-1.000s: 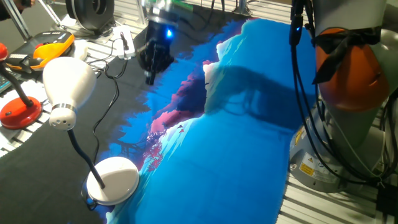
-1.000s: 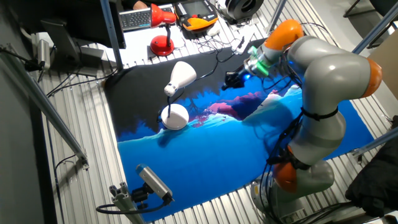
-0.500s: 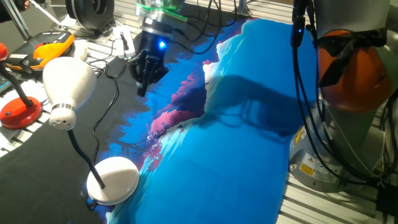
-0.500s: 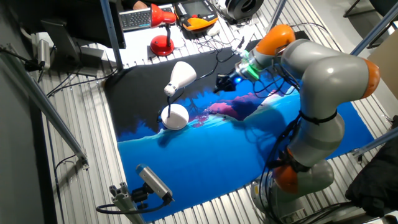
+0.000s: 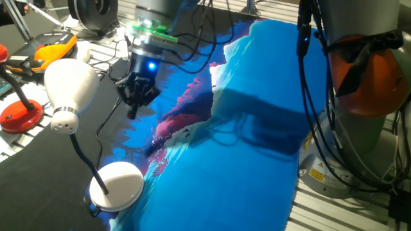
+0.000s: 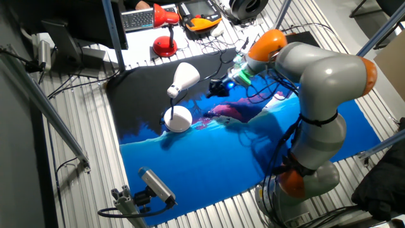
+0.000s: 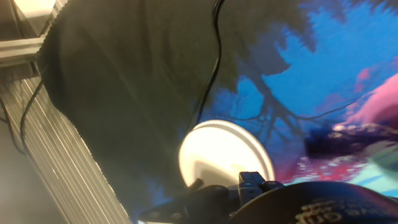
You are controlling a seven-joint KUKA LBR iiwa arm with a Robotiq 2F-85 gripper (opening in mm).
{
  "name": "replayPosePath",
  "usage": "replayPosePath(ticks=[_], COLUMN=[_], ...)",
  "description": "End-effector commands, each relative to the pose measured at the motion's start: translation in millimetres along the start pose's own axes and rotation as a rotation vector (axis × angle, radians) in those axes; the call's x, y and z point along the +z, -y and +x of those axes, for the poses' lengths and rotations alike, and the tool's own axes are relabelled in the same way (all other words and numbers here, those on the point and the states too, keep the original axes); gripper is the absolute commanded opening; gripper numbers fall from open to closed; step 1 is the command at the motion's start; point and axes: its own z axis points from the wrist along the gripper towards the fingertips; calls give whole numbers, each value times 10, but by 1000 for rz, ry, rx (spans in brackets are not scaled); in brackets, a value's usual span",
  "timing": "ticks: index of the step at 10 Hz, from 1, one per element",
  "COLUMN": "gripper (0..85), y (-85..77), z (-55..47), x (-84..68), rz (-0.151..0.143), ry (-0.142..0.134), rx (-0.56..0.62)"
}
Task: Turn off the desk lamp by pressing the button
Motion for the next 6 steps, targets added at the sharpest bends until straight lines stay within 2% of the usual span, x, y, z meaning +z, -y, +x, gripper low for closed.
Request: replayPosePath(ticks=[1, 3, 4, 6], gripper=[0, 0, 0, 0], y=[-2, 12, 12, 11], z=[-23, -81, -126, -138], x=[16, 38, 24, 21], rz=[2, 14, 14, 17], ry=[-5, -15, -34, -42], rx=[3, 7, 20, 27])
